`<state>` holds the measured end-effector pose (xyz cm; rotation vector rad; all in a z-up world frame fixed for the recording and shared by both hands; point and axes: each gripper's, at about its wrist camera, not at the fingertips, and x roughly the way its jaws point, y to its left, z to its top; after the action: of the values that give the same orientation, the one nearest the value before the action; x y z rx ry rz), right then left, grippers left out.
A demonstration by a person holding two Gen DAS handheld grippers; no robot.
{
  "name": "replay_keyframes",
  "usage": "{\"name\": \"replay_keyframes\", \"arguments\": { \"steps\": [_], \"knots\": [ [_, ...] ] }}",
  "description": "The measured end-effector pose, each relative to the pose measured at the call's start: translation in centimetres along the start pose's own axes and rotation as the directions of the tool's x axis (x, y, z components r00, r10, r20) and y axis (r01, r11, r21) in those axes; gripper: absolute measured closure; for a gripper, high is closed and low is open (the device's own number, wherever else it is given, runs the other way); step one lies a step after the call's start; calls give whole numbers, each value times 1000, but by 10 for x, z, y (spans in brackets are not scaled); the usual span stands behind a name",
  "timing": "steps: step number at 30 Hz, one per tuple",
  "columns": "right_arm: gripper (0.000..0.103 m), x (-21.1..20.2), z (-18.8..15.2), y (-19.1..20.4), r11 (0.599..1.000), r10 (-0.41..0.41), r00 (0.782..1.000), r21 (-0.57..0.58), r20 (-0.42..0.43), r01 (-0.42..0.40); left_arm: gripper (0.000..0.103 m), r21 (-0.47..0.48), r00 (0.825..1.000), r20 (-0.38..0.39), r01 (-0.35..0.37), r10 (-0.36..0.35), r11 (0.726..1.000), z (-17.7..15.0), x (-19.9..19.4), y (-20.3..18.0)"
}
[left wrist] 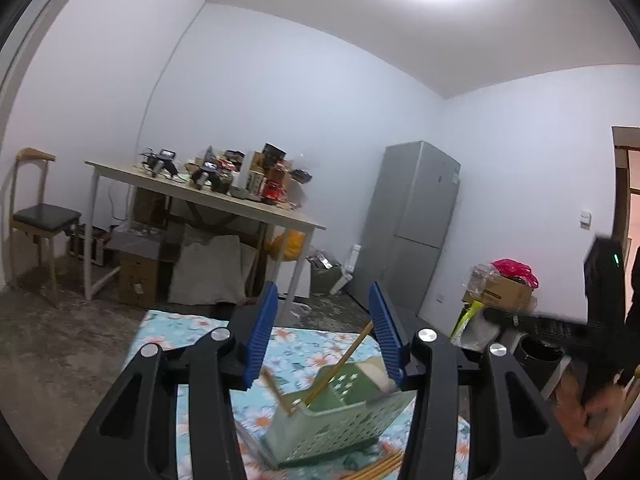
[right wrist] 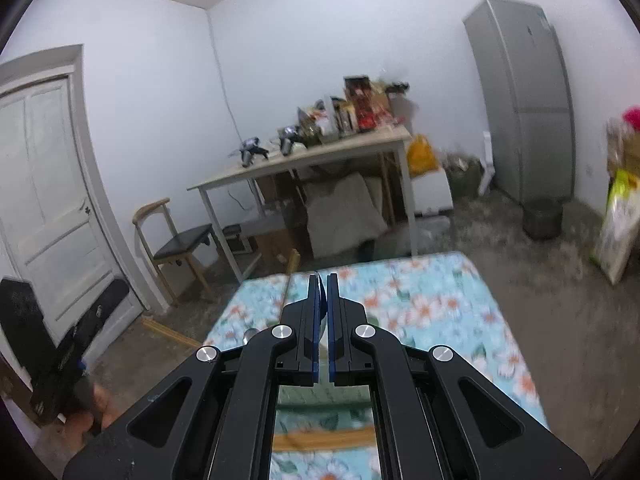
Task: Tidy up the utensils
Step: 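Lower the left tool to a second metal spoon and grasp it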
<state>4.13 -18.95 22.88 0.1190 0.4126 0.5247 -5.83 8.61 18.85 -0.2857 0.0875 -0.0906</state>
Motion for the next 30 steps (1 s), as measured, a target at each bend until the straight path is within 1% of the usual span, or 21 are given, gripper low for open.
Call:
{"name": "replay_keyframes", "arguments": {
  "steps": [3,7,9,11,12,15,17,19,21,23,24,25,27,28,30],
  "knots": [
    [102,1,10,14,997,-28,999,-65,29,30,57,-6,1000,3,-21,21,1000,-2,-19,6],
    [102,10,12,21,993,-43,999,-107,18,45,57,-1,998,-17,-64,64,998,-9,-33,15],
    [102,12,11,20,994,-40,999,-101,7,40,57,-30,996,-28,-86,85,996,-12,-36,26],
    [102,15,11,20,993,-48,999,-106,5,48,57,-98,995,-40,-95,91,991,-14,-39,42],
    [102,17,12,22,990,-66,998,-121,10,67,57,-140,994,-47,-106,101,984,-16,-41,52],
    [102,20,11,30,979,-104,994,-174,26,107,57,-161,990,-51,-135,128,978,-19,-46,65],
    [102,25,10,37,968,-118,993,-222,29,121,57,-152,988,-55,-149,142,977,-22,-48,67],
    [102,31,5,45,956,-122,992,-266,19,122,57,-150,988,-64,-148,139,978,-25,-48,67],
    [102,39,-3,55,935,-144,989,-323,19,142,57,-143,987,-75,-152,142,978,-28,-46,67],
    [102,46,-17,69,896,-167,985,-411,36,167,57,-138,985,-90,-156,145,978,-33,-44,68],
    [102,52,-27,78,865,-175,984,-470,41,173,57,-141,985,-97,-157,144,977,-34,-42,68],
    [102,58,-35,82,848,-175,984,-503,28,165,57,-148,984,-107,-157,142,976,-36,-41,70],
    [102,73,-50,87,830,-164,986,-545,-36,118,57,-160,981,-131,-165,145,973,-42,-38,72],
    [102,79,-55,88,827,-161,985,-553,-63,100,57,-165,979,-142,-168,145,972,-43,-35,74],
    [102,86,-62,86,836,-153,983,-544,-101,74,57,-183,974,-174,-175,143,967,-48,-31,81]
  ]
}}
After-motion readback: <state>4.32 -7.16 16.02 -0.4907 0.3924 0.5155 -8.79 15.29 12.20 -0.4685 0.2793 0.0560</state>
